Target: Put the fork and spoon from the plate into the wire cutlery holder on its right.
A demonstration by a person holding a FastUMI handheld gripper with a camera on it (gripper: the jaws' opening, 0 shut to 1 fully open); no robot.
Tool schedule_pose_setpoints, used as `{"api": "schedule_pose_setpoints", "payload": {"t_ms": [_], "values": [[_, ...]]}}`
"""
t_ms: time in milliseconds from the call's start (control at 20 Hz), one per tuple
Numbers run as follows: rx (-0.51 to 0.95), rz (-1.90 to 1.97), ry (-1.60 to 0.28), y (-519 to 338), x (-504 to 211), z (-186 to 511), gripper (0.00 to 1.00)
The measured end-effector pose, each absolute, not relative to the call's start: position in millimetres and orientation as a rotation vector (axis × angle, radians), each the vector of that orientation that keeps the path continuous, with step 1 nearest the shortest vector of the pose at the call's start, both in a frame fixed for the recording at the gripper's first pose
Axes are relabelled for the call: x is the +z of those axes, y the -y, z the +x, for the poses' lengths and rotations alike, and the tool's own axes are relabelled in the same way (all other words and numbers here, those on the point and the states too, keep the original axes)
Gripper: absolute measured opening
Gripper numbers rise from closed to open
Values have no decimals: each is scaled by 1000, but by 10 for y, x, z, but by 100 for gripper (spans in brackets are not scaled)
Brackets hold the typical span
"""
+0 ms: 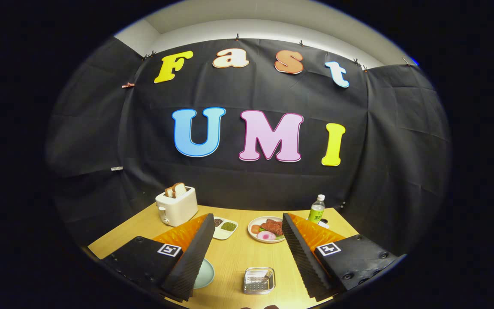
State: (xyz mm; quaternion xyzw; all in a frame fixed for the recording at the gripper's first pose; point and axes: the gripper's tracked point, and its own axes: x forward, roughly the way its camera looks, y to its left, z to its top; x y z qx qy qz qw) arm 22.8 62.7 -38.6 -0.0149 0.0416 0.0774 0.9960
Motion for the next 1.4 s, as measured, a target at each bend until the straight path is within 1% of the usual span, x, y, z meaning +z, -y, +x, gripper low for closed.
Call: {"api": "schedule_pose_setpoints", "payload": {"t_ms": [250, 450, 700, 850, 1000, 1150, 1300, 1350, 1400], "values": [[253, -51, -191, -1107, -801, 301, 98], [363, -124, -357, -1558, -1457, 267, 98], [450, -233, -539, -1901, -2231, 139, 99], [473, -275, -654, -2022, -2652, 63, 98], [469, -341, -750, -2022, -2988, 65, 98], [458, -354, -854, -2011, -3275, 84, 96], [442, -333, -950, -2033, -3472, 105, 88], [450, -344, -974, -2039, -3537, 104, 80], [456, -365, -993, -2036, -3581, 111, 76]]}}
